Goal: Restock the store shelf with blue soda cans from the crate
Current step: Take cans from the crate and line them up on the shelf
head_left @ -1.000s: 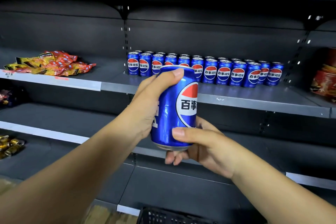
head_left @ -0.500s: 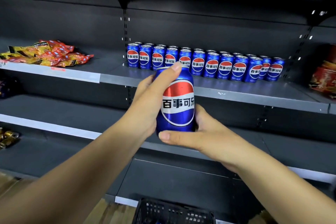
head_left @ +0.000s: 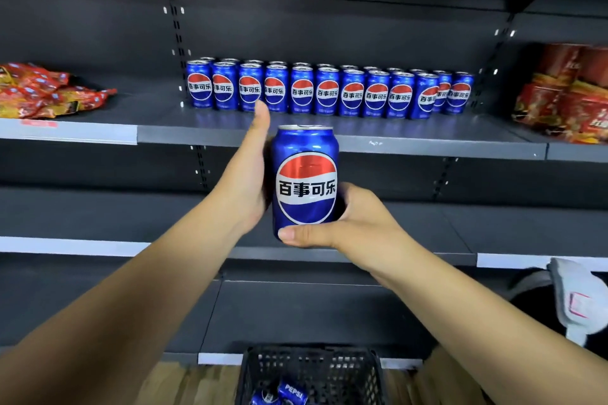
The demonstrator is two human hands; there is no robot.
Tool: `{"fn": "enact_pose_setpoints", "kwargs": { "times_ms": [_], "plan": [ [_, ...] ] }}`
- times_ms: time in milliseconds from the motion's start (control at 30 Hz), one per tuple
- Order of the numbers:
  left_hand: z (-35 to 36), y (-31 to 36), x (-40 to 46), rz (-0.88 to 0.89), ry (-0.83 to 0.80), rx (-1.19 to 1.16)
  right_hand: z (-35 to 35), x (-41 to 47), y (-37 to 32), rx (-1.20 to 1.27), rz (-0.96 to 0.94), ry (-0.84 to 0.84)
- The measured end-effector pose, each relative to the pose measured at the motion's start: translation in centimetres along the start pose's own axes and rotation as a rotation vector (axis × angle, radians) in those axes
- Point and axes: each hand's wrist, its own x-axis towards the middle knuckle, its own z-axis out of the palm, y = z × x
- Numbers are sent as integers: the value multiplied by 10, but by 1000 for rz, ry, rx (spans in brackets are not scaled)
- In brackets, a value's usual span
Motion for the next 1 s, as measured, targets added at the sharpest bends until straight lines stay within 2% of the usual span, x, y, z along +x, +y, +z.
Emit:
{"fn": "enact_pose_setpoints", "kwargs": {
  "times_ms": [167, 367, 800, 1000],
  "plan": [
    [6, -13, 25, -6, 106, 151, -19, 13, 7, -85, -6, 79],
    [37, -36, 71, 5, 140, 250, -70, 44, 21, -69, -23, 99],
    [172, -87, 200, 68, 214, 290, -247, 127, 53, -148, -66, 75],
    [224, -100, 248, 96, 230, 361, -322, 172, 69, -141, -46, 199]
  ]
}}
